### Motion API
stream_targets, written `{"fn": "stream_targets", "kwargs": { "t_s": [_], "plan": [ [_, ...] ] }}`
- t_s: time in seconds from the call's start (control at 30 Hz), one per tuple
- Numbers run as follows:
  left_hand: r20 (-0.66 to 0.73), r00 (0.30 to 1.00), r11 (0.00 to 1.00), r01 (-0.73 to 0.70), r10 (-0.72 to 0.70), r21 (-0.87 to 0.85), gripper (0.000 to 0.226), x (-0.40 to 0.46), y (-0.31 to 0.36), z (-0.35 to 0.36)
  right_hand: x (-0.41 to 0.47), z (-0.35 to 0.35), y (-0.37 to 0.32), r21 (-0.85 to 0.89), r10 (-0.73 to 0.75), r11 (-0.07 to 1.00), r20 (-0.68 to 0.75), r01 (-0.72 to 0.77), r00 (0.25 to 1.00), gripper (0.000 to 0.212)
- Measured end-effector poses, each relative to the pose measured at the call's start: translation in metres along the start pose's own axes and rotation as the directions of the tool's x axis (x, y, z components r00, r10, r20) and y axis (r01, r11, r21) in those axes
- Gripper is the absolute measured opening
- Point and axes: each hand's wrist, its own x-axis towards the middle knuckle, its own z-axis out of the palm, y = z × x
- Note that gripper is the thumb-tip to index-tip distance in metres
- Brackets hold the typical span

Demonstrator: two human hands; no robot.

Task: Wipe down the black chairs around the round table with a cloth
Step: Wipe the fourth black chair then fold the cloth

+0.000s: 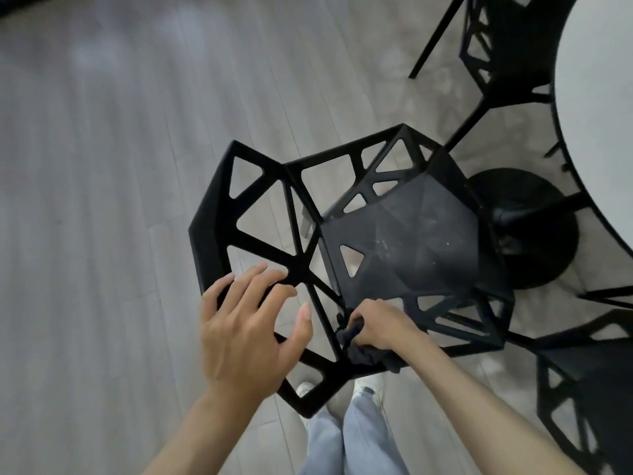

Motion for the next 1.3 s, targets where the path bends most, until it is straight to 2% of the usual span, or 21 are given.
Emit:
{"fn": "stream_targets", "kwargs": {
  "t_s": [0.13,0.23,0.3,0.4,0.5,0.57,0.63,0.77,0.9,1.03,1.23,1.3],
  "plan": [
    [-0.012,1.0,1.0,-0.023,0.023,-0.01,0.048,-0.002,-0.002,0.003,0.036,0.018,0.002,0.028,0.092,0.996,-0.244,-0.088,0.965,0.017],
    [-0.014,0.999,0.999,-0.032,0.032,0.0,0.049,-0.004,-0.003,0.006,0.059,0.03,0.009,0.045,0.148,0.989,-0.324,-0.141,0.934,0.017],
    [-0.019,0.999,0.999,-0.038,0.039,0.006,0.047,-0.004,-0.004,0.008,0.064,0.032,0.012,0.006,0.141,0.989,-0.321,-0.147,0.936,0.018],
    [-0.021,0.999,0.999,-0.024,0.024,0.023,0.046,-0.004,-0.003,0.007,0.05,0.023,0.007,-0.034,0.102,0.993,-0.208,-0.111,0.973,0.016],
    [-0.01,1.0,0.999,-0.023,0.023,0.023,0.046,-0.003,-0.003,0.003,0.009,0.006,-0.008,-0.099,0.003,0.995,-0.1,-0.013,0.995,0.016],
    [-0.011,0.999,1.0,-0.03,0.03,0.003,0.045,-0.002,-0.003,0.001,-0.024,0.003,-0.016,-0.14,-0.052,0.989,-0.062,0.043,0.997,0.007],
    [-0.024,0.999,0.999,-0.029,0.029,-0.02,0.046,-0.002,-0.002,0.0,-0.053,0.01,-0.018,-0.162,-0.091,0.984,-0.105,0.073,0.99,0.006],
    [-0.038,0.999,0.999,-0.029,0.027,-0.035,0.047,-0.002,-0.001,0.002,-0.071,0.03,-0.016,-0.261,-0.191,0.958,-0.289,0.115,0.938,0.019],
    [-0.045,0.999,0.999,-0.028,0.027,-0.018,0.042,-0.002,0.0,0.003,-0.051,0.043,-0.017,-0.251,-0.134,0.967,-0.355,0.044,0.925,0.019],
    [-0.091,0.995,0.999,-0.037,0.035,-0.023,0.038,-0.002,0.001,0.003,-0.007,0.044,-0.011,-0.187,-0.025,0.981,-0.339,-0.041,0.941,0.013],
    [-0.134,0.989,0.996,-0.072,0.065,-0.053,0.039,-0.004,-0.003,0.005,0.054,0.046,0.005,-0.127,0.051,0.987,-0.355,-0.103,0.933,0.027],
    [-0.137,0.987,0.994,-0.09,0.082,-0.054,0.04,-0.002,-0.005,0.006,0.061,0.046,0.008,-0.155,0.054,0.981,-0.375,-0.119,0.926,0.027]
  ]
}}
